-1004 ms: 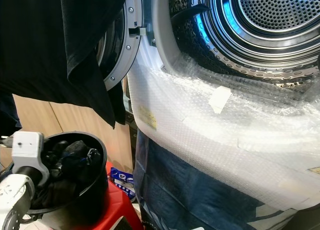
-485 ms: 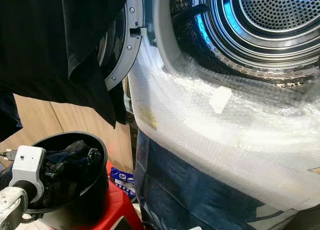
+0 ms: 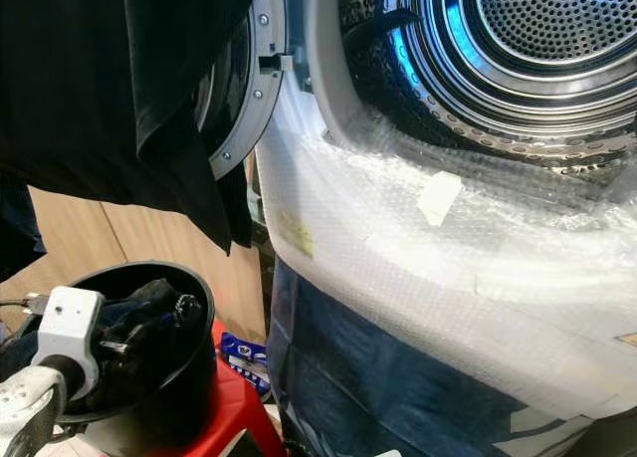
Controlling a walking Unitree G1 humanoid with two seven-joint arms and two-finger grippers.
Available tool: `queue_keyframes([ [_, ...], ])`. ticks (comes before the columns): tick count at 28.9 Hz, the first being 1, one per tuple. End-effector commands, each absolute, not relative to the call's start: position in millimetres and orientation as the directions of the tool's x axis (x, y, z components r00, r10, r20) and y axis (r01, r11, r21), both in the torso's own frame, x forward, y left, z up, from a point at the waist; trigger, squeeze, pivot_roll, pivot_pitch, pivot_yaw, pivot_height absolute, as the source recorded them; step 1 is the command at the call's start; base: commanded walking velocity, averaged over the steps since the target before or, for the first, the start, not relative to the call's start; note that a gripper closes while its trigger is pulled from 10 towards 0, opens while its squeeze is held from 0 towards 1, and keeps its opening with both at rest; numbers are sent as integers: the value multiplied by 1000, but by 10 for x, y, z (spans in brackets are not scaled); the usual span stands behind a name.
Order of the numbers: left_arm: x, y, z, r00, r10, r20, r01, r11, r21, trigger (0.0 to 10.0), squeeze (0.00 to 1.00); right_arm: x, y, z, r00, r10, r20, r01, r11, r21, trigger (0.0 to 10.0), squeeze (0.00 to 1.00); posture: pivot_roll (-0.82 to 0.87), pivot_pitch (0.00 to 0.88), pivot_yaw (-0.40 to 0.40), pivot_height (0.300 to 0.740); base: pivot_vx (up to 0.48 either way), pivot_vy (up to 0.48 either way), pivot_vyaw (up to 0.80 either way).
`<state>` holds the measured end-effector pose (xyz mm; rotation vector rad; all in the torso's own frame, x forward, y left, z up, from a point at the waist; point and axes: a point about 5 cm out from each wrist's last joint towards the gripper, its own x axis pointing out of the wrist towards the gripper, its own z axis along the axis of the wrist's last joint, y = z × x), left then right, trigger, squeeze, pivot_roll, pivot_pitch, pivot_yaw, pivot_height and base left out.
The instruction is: Clothes washing
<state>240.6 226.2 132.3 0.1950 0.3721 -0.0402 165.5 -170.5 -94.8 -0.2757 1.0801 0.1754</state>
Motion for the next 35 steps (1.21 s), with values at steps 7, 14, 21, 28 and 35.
queue_keyframes([
  [7, 2385, 2256, 1229, 904, 4, -428, 97, 972, 213, 10000, 0, 1666, -1709, -944, 462, 9, -887, -277, 951, -135, 10000, 0, 152, 0, -11, 740, 0, 0, 0],
  [14, 2333, 2326, 1211, 883, 37, -467, 85, 968, 237, 10000, 0, 1674, -1704, -941, 463, 12, -887, -283, 950, -135, 10000, 0, 155, 0, -11, 740, 0, 0, 0],
  [21, 2266, 2420, 1206, 877, 92, -472, 49, 959, 278, 10000, 0, 1687, -1700, -935, 464, 14, -885, -290, 947, -137, 10000, 0, 164, 0, -10, 740, 0, 0, 0],
  [28, 2339, 2416, 1264, 895, 108, -433, 19, 960, 279, 0, 0, 1683, -1695, -937, 462, 19, -887, -295, 946, -134, 10000, 0, 158, 0, -7, 740, 0, 0, 0],
  [35, 2351, 2415, 1279, 901, 125, -416, -4, 961, 278, 0, 0, 1656, -1687, -949, 455, 22, -890, -302, 944, -131, 10000, 0, 160, 0, -9, 740, 0, 0, 0],
])
